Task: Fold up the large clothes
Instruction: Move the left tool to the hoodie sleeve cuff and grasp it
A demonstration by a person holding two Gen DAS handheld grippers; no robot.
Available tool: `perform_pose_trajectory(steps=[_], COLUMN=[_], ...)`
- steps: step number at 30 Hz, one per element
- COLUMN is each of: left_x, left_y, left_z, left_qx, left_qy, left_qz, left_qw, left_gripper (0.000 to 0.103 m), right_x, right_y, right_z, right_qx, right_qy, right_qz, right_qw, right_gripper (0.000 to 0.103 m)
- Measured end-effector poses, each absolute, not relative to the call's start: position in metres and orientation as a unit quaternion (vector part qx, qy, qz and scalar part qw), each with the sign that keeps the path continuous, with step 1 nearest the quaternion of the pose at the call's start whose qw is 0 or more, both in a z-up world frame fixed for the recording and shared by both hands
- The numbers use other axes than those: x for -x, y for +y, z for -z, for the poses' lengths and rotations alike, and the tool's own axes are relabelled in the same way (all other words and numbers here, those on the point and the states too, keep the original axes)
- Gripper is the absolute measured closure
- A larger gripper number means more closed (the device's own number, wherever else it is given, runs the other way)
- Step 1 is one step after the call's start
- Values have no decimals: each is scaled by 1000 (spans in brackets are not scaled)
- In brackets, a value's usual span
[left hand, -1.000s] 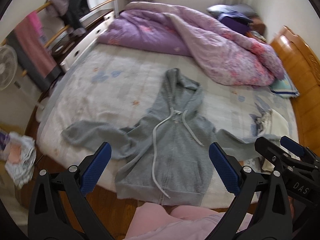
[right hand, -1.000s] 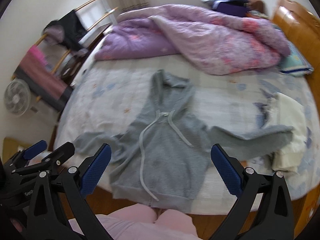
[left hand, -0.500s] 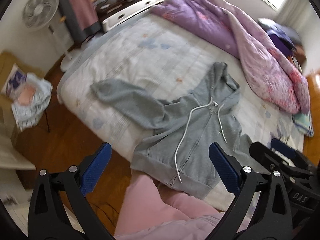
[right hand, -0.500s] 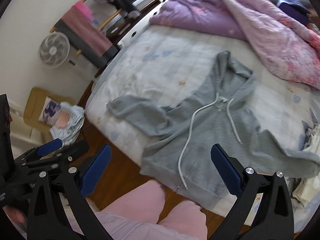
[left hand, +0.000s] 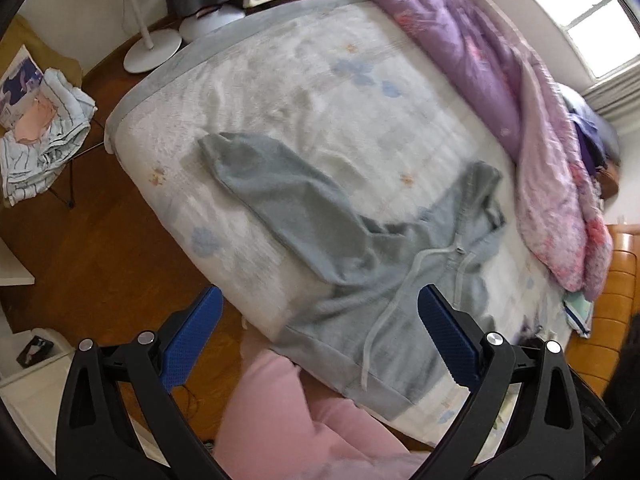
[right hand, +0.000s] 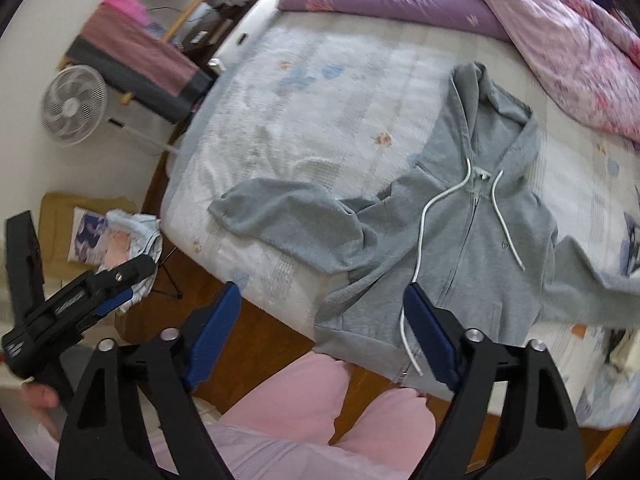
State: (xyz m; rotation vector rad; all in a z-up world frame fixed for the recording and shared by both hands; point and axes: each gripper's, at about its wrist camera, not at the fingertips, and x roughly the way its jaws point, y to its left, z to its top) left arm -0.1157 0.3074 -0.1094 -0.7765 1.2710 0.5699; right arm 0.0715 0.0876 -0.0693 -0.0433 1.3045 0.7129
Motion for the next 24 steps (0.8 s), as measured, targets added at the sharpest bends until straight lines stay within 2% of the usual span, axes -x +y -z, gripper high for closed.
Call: perform_pose_trajectory(steps=[2, 7, 14, 20, 21, 22, 23, 24], left_x=[109, 95, 95, 85, 81, 77, 74, 73], left_y=[340, 414, 509, 558, 562, 566, 570, 572], left_z=[133, 200, 328, 412, 421, 434, 446, 451], left_qx=[346, 370, 447, 469, 468, 472, 488, 500], left_qy=[586, 616, 633, 621, 622, 628, 629, 626], left_qz=[-262, -261, -307, -325, -323, -321, -316, -318], left_qw=[684, 645, 552, 536, 537, 529, 516, 507], left_gripper=[5, 5, 5, 8, 13, 28, 37, 42], right_x=[-76, -89, -108, -106, -105, -105, -104, -103], right_y=[100, 129, 140, 127, 123, 120, 117, 116], right_z=[76, 95, 139, 159, 163, 166, 169, 172], right_qx=[17, 50, 33, 40, 39, 37, 34, 32], right_qy=[606, 615, 669, 696, 701, 705, 709, 712], right_qz=[-314, -258, -186, -124, -112, -103, -97, -93], right_qw=[731, 743, 719, 706, 703, 700, 697, 695], right_gripper=[36, 44, 45, 45, 45, 45, 44, 44])
